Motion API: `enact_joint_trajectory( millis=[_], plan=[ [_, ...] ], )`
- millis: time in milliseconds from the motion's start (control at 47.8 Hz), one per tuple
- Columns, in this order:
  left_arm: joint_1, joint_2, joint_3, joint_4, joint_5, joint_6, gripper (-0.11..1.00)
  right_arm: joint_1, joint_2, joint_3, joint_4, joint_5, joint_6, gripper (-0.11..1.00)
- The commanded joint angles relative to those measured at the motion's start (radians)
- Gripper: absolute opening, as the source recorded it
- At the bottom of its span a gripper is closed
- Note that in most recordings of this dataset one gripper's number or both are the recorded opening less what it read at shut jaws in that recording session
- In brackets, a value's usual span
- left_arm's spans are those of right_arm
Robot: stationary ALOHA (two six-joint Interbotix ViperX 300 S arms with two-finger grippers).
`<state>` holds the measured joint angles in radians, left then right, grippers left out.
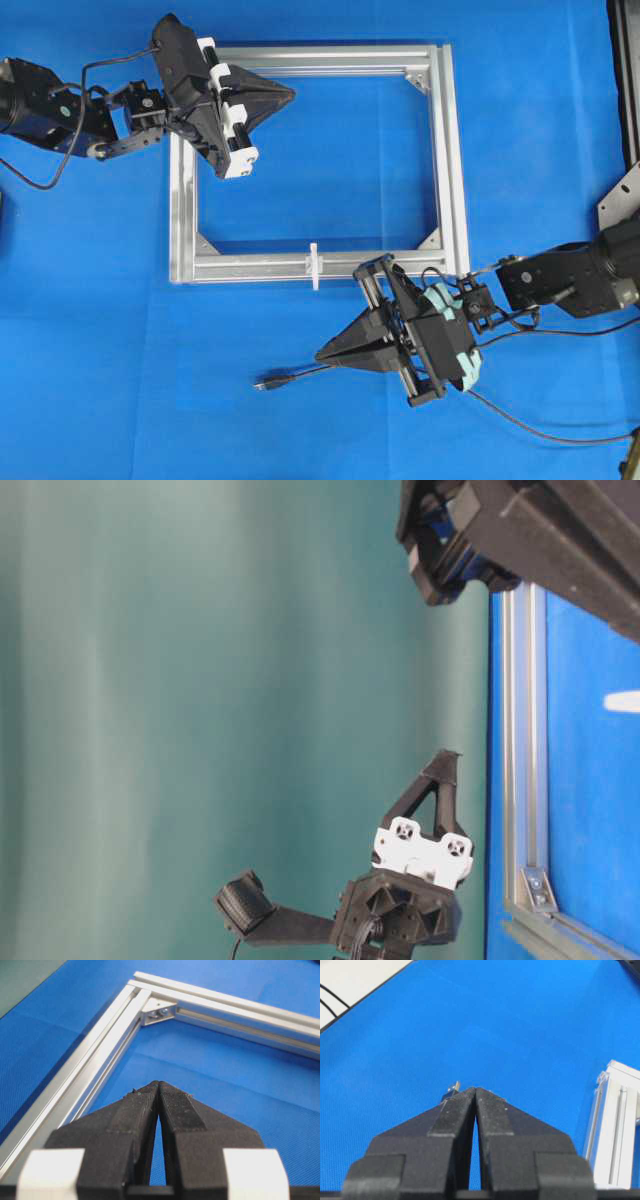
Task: Insert the wire through the string loop located in the center.
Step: 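Lower the right gripper toward the black USB cable plug on the table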
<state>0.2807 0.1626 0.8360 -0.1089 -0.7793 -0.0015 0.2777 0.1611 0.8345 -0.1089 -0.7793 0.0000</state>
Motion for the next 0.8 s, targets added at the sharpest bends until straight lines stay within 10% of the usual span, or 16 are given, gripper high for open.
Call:
enact_joint_trajectory(
  millis=[0, 544, 774],
  plan=[
    [-0.006, -0.057, -0.012, 0.025, 0.014, 0.000, 0.00, 0.005, -0.040, -0.014, -0.003, 0.002, -0.008, 0.00],
    [-0.006, -0.058, -0.009, 0.026, 0.029, 0.003, 0.00, 0.012, -0.049, -0.023, -0.006, 0.100, 0.063, -0.04],
    [-0.005, -0.058, -0.008, 0.028, 0.029, 0.003, 0.00, 0.029, -0.049, -0.028, 0.000, 0.120, 0.095, 0.40]
  ],
)
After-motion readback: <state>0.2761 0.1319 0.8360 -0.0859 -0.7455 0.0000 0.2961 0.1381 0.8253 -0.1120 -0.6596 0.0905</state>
